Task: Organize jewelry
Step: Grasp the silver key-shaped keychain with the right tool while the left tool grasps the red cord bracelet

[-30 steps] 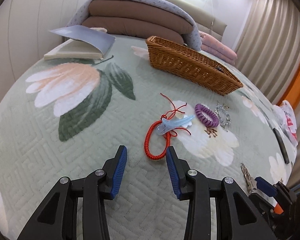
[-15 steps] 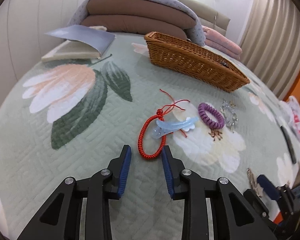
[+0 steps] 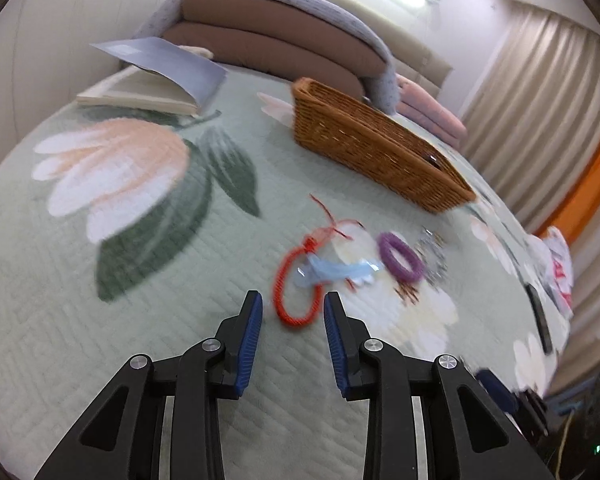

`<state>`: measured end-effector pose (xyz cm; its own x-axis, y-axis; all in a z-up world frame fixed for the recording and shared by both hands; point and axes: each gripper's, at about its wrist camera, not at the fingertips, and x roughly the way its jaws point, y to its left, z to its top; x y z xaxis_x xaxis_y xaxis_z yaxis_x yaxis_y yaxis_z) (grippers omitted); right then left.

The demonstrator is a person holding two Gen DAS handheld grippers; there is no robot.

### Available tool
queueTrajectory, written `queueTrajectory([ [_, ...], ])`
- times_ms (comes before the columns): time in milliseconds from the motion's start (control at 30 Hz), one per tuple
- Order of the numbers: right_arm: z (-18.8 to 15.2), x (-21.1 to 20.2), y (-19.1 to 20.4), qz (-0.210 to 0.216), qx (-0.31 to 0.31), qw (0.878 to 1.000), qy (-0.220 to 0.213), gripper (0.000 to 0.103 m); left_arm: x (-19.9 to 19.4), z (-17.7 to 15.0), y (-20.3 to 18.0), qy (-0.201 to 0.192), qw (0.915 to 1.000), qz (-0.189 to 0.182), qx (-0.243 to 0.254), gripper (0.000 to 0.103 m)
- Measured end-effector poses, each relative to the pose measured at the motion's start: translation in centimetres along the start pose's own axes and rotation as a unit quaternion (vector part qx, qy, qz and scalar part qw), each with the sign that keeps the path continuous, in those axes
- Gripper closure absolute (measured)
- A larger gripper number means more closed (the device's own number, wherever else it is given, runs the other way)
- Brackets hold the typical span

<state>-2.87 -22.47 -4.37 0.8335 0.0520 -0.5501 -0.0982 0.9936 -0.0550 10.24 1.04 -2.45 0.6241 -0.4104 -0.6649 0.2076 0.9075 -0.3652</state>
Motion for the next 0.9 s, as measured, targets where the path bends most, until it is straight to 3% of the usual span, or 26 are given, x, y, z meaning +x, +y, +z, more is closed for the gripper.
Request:
queueTrajectory([
  [133,0.1,0.1,0.1,-0.003,-0.002,1.0,0.003,0.077,1.7,0.4,-1.1,0.025,0.9988,0.037,0.021,0.071],
  [233,0.4,0.3,0.6,-0.016,-0.012,1.0,0.006,0.077,2.0,0.1,-2.2,0.022,0.9957,0.073,0.053,0.074],
  [300,0.4,0.3,0.9,-0.022,-0.023,0.999,0.004,0.078,2.2,-0.1,-2.7,0.021,0.9924,0.099,0.07,0.084],
  [333,0.3,0.3,0.9,-0.023,-0.025,0.999,0.003,0.078,2.2,-0.1,-2.9,0.019,0.9917,0.102,0.076,0.098],
  [367,0.3,0.2,0.8,-0.02,-0.024,1.0,0.003,0.078,2.0,-0.2,-3.1,0.016,0.9913,0.102,0.082,0.1],
  [533,0.6,-0.2,-0.2,0.007,-0.004,1.0,-0.001,0.078,-0.1,-0.6,-3.7,-0.02,0.9931,0.056,0.101,0.099],
  [633,0.9,-0.9,-0.5,0.014,0.002,1.0,-0.012,0.078,-2.0,-0.5,-3.9,-0.054,0.994,0.008,0.095,0.099],
  [767,1.6,-2.3,-0.8,0.017,0.002,0.999,-0.036,0.078,-4.4,-0.4,-4.5,-0.092,0.9897,-0.041,0.101,0.099],
  [900,2.4,-3.5,-1.2,0.017,0.005,0.998,-0.056,0.078,-5.6,-0.7,-5.5,-0.116,0.9856,-0.046,0.114,0.099],
])
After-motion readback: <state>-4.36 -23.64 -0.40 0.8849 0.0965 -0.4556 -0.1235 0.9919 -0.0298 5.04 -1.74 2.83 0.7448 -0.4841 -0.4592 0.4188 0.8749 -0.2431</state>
